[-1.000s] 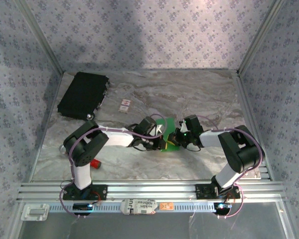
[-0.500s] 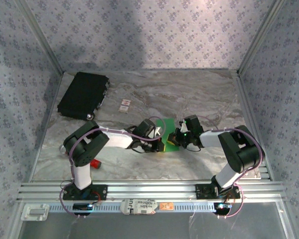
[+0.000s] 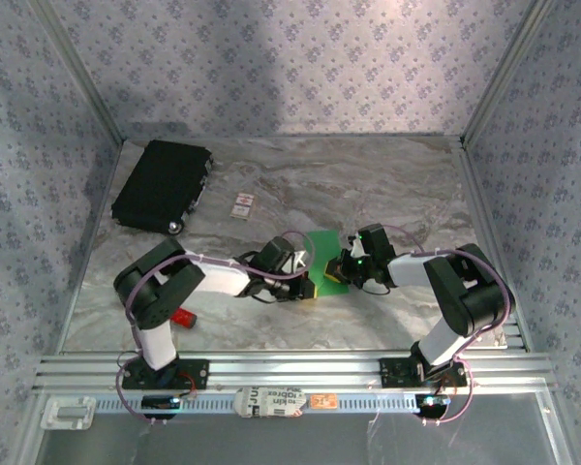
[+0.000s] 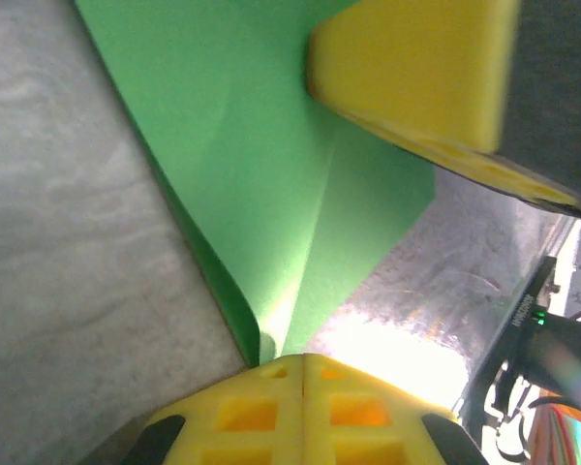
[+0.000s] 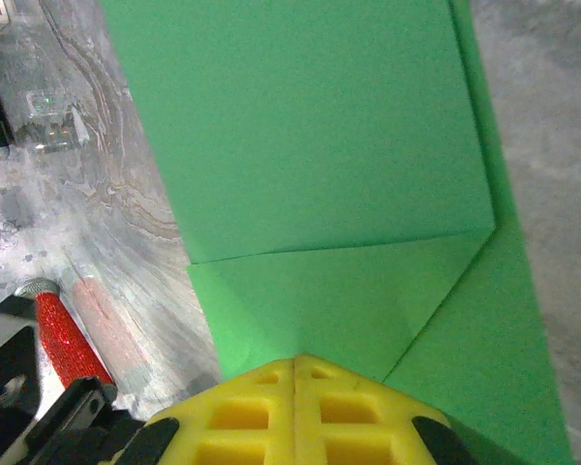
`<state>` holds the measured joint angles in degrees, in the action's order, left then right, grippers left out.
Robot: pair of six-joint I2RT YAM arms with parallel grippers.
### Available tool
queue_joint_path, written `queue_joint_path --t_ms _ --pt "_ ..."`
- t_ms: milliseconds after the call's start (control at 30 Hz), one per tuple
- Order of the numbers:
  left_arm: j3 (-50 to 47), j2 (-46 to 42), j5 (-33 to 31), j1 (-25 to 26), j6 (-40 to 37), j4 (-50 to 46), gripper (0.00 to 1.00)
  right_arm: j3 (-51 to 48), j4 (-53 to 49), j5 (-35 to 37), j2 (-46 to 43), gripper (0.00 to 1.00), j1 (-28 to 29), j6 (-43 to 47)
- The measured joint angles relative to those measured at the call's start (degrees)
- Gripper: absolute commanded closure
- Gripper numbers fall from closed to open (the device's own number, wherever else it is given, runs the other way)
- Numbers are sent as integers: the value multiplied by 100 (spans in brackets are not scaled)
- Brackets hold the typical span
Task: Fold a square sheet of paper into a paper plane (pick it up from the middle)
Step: Fold the triangle a second time at the center of the table.
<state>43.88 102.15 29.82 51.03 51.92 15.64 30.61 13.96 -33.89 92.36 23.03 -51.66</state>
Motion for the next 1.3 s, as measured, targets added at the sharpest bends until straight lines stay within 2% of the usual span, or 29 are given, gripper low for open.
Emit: queue_joint_path --t_ms 233,567,700,1033,1300 --pt "197 -181 107 -109 170 92 98 -4 -2 4 -11 100 -2 0" --pt "656 470 101 -153 223 79 98 -4 -7 2 -11 100 -7 0" --pt "608 608 74 -153 234 -17 99 -4 -7 4 -13 100 -7 0" --pt "181 586 79 -155 435 796 99 -4 -313 94 -210 100 -17 2" --pt "166 586 76 -155 479 844 100 66 -603 149 -568 100 138 24"
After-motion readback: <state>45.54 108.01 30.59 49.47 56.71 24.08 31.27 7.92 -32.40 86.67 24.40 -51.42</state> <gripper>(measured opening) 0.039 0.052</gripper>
